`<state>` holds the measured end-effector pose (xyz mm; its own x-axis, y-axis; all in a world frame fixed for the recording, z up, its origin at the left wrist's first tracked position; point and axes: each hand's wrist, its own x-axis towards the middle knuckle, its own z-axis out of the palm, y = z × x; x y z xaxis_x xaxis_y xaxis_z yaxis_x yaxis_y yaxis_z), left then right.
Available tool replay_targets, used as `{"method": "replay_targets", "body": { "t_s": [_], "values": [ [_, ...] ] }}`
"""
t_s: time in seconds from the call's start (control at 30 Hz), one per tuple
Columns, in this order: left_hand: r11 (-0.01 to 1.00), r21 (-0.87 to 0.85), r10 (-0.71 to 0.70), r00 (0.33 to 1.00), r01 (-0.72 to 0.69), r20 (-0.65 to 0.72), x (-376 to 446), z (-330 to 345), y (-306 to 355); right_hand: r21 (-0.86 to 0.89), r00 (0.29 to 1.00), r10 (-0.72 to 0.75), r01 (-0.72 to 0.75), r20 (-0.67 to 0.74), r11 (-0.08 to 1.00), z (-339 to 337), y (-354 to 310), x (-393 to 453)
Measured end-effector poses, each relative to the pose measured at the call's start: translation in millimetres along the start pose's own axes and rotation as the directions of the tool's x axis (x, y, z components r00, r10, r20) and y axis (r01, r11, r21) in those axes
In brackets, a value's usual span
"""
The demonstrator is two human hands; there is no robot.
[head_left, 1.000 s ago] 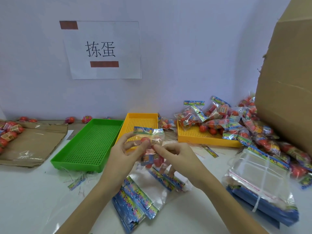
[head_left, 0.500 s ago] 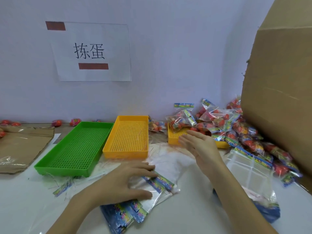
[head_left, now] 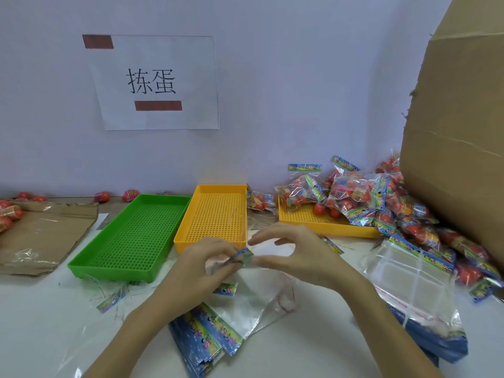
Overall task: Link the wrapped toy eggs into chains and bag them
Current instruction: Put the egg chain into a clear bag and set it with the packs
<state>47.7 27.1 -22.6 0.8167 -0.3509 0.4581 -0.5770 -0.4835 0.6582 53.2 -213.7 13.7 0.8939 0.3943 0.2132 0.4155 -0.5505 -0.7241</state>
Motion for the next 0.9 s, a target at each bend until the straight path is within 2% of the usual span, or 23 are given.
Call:
{"method": "replay_targets", "body": {
  "t_s": [0.1,0.23,0.5,0.6,0.7,0.77,0.83,0.9],
  "values": [
    [0.990,-0.098,-0.107,0.993,0.101,-0.056,1.2,-1.2,-1.7,-0.102,1.000,0.005,-0.005,-0.003,0.995,-2.8,3.1,-1.2],
    [0.960,-0.200,-0.206,0.978,0.195,-0.035,1.0,-5.9,-2.0,-0.125,0.994,-0.004,-0.009,-0.109,0.992,-5.8,8.2,1.0],
    [0.970,-0.194,-0.179,0.968,0.144,-0.178,3.2,-10.1,-1.1,-0.253,0.998,0.006,-0.022,-0.067,0.967,-7.6,15.4,0.9],
    [0.957,-0.238,-0.204,0.969,0.167,-0.137,3.0,-13.3,1.3,-0.255,0.998,0.022,-0.037,-0.061,0.966,-10.7,16.3,0.6],
    [0.974,-0.163,-0.161,0.987,0.157,-0.013,1.3,-11.5,4.2,-0.219,0.998,-0.003,-0.010,-0.062,0.976,-10.9,13.6,0.6],
    [0.975,-0.158,-0.153,0.987,0.157,0.042,0.6,-7.4,7.0,-0.201,0.994,-0.011,-0.011,-0.110,0.980,-8.1,12.2,2.1],
    [0.976,-0.161,-0.140,0.989,0.144,0.035,1.4,-3.6,8.2,-0.182,0.988,-0.013,-0.014,-0.151,0.983,-5.5,12.7,2.9],
    [0.990,-0.103,-0.099,0.994,0.094,-0.045,1.7,-0.6,7.3,-0.161,0.989,-0.007,-0.017,-0.149,0.987,-4.9,12.6,2.1]
  ]
}}
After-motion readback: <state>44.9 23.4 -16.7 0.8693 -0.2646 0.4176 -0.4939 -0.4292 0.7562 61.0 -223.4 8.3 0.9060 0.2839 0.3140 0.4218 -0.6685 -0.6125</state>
